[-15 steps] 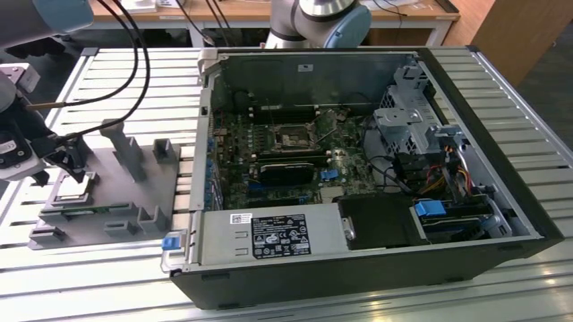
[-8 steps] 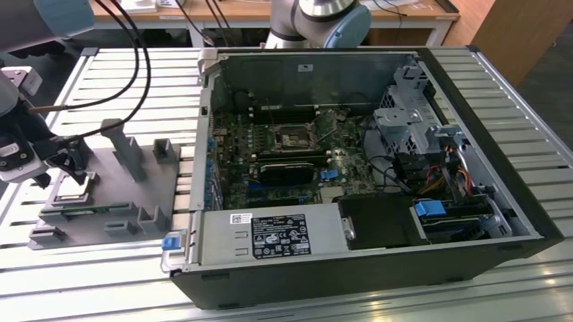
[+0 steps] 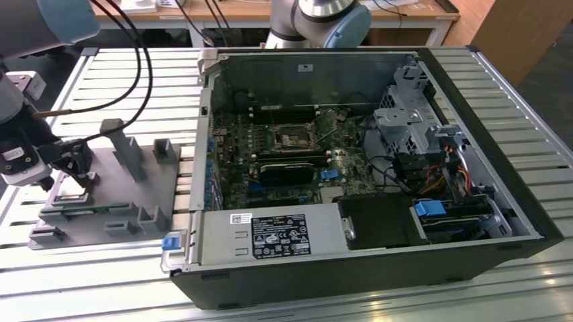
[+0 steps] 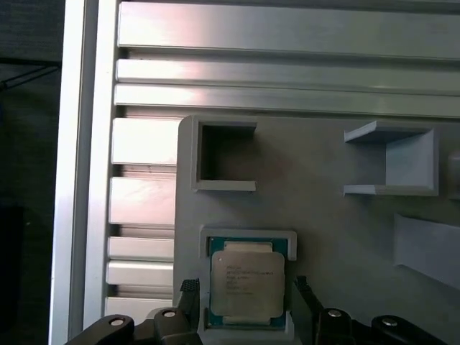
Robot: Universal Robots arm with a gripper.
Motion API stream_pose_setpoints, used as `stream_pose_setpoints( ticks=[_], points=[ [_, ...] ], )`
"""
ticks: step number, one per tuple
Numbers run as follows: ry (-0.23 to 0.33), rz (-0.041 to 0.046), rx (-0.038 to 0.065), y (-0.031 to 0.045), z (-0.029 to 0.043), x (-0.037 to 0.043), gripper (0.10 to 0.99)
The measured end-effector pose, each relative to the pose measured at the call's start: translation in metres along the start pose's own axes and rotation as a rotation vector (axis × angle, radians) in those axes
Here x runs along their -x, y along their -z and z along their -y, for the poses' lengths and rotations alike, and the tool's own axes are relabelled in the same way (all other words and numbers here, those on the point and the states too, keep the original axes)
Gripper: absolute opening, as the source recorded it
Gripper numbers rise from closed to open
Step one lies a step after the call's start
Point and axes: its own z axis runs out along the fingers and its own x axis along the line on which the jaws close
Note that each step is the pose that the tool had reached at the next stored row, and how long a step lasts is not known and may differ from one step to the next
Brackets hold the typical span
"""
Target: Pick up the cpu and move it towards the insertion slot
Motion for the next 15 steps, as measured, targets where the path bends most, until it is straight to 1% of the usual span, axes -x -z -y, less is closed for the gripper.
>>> stream_pose_setpoints(
  ticks=[4, 15],
  points=[
    [0.000, 0.0001, 0.000, -0.0013, 0.0001, 0.0022, 0.620],
    [0.000, 0.0001, 0.000, -0.0046, -0.0001, 0.0025, 0.620]
  ],
)
